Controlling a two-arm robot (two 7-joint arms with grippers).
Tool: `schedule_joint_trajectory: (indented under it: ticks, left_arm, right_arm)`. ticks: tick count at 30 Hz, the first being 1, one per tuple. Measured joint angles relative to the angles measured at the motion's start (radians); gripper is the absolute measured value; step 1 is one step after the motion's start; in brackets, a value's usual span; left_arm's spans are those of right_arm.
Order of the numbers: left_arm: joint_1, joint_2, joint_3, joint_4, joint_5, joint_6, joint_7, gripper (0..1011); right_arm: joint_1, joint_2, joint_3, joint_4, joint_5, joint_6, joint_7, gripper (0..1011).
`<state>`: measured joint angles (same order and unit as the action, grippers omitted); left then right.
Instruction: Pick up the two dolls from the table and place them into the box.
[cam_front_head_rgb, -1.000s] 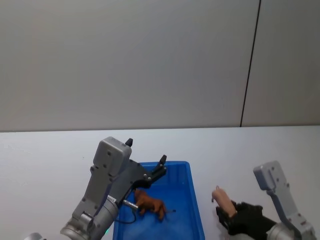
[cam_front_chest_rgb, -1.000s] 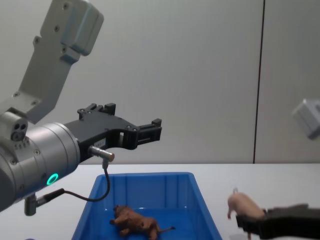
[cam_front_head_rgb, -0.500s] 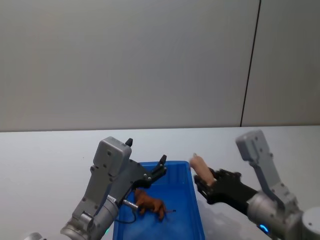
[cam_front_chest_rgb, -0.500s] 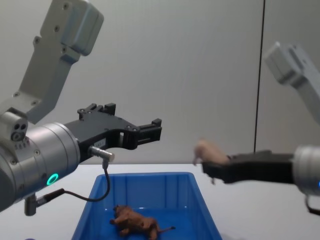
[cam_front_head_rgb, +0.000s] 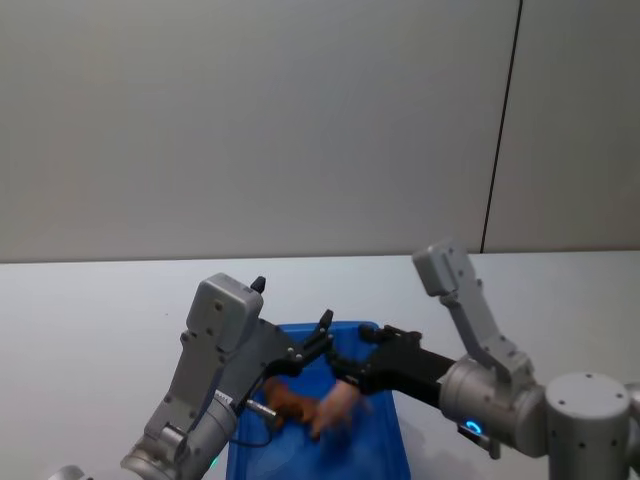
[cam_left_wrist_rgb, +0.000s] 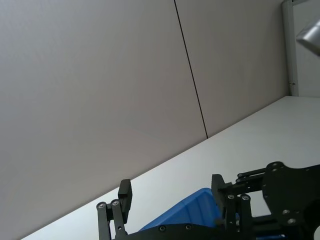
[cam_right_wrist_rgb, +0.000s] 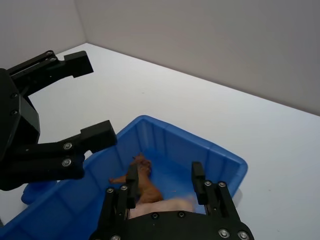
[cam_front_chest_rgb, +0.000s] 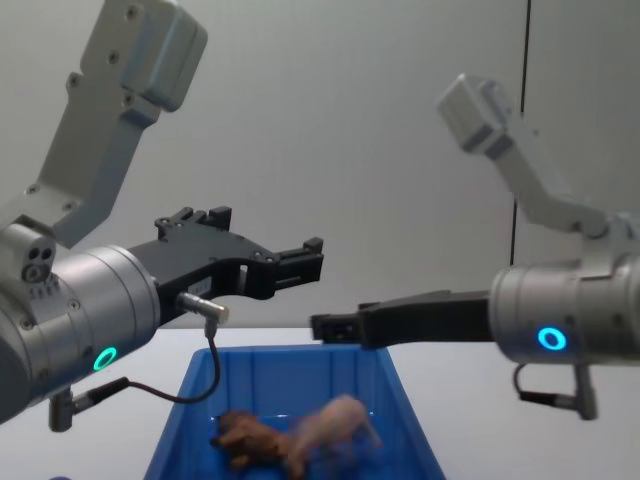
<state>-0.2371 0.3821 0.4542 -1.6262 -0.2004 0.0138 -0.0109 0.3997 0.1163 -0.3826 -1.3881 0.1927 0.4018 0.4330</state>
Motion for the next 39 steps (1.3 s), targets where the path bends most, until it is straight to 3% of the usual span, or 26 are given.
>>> schedule_joint_trajectory:
  ticks: [8, 15, 28, 39]
  left_arm:
    - [0.0, 0.0, 0.0, 0.0, 0.0, 0.0, 0.0, 1003]
    - [0.0, 0.0, 0.0, 0.0, 0.0, 0.0, 0.0, 1003]
    - [0.0, 0.0, 0.0, 0.0, 0.0, 0.0, 0.0, 1003]
    - [0.019, 0.017, -0.005, -0.028, 0.004, 0.028, 0.013, 1003]
  right_arm:
    - [0.021, -0.011, -0.004, 0.043, 0.001, -0.004, 0.03, 841]
    - [0.003, 0.017, 0.013, 0.032, 0.003, -0.031, 0.039, 1001]
    - [-0.092, 0.12, 0.065, -0.055, 0.026, -0.102, 0.048, 1001]
    - [-0.133, 0.163, 0.086, -0.092, 0.036, -0.131, 0.05, 1001]
